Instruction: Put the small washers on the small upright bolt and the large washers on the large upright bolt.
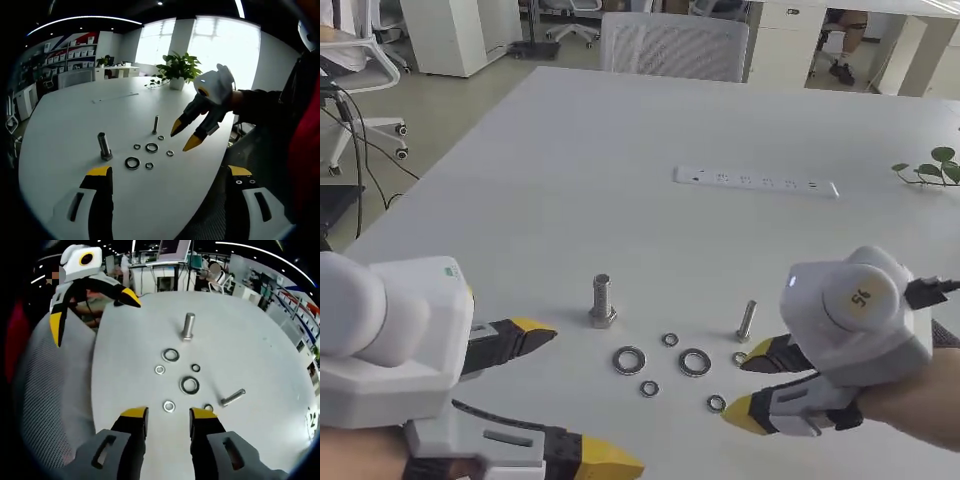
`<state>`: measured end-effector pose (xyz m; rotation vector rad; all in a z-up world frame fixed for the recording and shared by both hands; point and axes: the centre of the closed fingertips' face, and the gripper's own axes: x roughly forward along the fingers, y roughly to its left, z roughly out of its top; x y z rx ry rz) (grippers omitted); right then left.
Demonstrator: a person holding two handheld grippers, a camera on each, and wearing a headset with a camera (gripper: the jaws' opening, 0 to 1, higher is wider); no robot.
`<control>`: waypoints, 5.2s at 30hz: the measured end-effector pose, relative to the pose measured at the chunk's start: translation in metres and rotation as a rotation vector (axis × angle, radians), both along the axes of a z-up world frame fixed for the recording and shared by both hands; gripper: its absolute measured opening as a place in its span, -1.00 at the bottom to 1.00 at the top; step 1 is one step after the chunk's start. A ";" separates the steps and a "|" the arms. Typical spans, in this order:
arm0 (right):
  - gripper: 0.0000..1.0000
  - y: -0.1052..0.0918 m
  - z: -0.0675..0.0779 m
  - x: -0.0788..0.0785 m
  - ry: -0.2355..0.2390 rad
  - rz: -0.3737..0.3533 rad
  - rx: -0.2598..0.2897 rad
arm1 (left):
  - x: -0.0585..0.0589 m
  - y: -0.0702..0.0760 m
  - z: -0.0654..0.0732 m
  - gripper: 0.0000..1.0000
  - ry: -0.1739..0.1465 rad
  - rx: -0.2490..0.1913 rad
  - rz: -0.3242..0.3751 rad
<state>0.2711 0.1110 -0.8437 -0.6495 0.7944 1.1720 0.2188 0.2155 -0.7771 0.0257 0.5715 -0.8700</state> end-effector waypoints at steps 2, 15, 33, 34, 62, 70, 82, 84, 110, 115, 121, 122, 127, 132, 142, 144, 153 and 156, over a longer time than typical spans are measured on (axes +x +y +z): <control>-0.33 0.003 -0.003 0.002 0.009 0.010 -0.006 | 0.000 0.000 0.000 0.86 0.000 0.003 -0.002; -0.53 0.005 -0.019 0.004 0.047 0.067 -0.098 | 0.002 0.000 0.000 0.85 0.002 -0.002 0.001; -0.63 0.007 -0.032 0.007 0.052 0.117 -0.182 | 0.003 0.001 0.000 0.83 0.004 -0.007 0.000; -0.64 0.007 -0.032 0.007 0.053 0.120 -0.185 | 0.003 0.001 0.000 0.83 0.004 -0.006 0.000; -0.71 0.007 -0.035 0.007 0.043 0.150 -0.217 | 0.002 0.000 -0.001 0.81 0.005 -0.011 -0.001; -0.72 0.004 -0.035 0.007 0.043 0.147 -0.226 | 0.002 0.001 -0.001 0.81 0.003 -0.012 0.001; -0.72 -0.008 -0.026 0.011 0.039 0.115 -0.221 | 0.001 0.001 -0.001 0.81 0.007 -0.010 -0.007; -0.72 -0.011 -0.024 0.012 0.040 0.108 -0.221 | 0.001 0.001 -0.001 0.81 0.008 -0.011 -0.008; -0.72 -0.048 0.020 0.036 -0.021 0.005 -0.204 | 0.000 -0.002 0.000 0.80 0.006 -0.011 -0.017; -0.72 -0.049 0.028 0.044 -0.040 0.005 -0.212 | 0.000 -0.002 0.000 0.80 0.006 -0.011 -0.016; -0.72 -0.045 0.041 0.053 -0.072 0.007 -0.206 | -0.001 -0.002 -0.001 0.80 0.005 -0.011 -0.011; -0.72 -0.044 0.042 0.055 -0.074 0.007 -0.204 | -0.001 -0.002 0.000 0.80 0.005 -0.012 -0.011; -0.72 -0.042 0.048 0.066 -0.092 0.007 -0.202 | -0.001 -0.002 -0.001 0.79 0.006 -0.010 -0.010; -0.72 -0.036 0.053 0.077 -0.106 0.010 -0.198 | 0.000 -0.002 -0.001 0.79 0.009 -0.007 -0.008; -0.72 -0.026 0.050 0.090 -0.111 0.027 -0.199 | 0.001 0.000 -0.002 0.79 0.014 -0.008 -0.001; -0.72 -0.025 0.047 0.091 -0.107 0.031 -0.206 | 0.002 0.001 -0.003 0.79 0.015 -0.007 0.001; -0.72 -0.018 0.039 0.092 -0.085 0.047 -0.214 | 0.002 0.004 -0.004 0.78 0.019 -0.007 0.007; -0.72 -0.017 0.036 0.093 -0.081 0.051 -0.221 | 0.003 0.004 -0.004 0.77 0.022 -0.009 0.008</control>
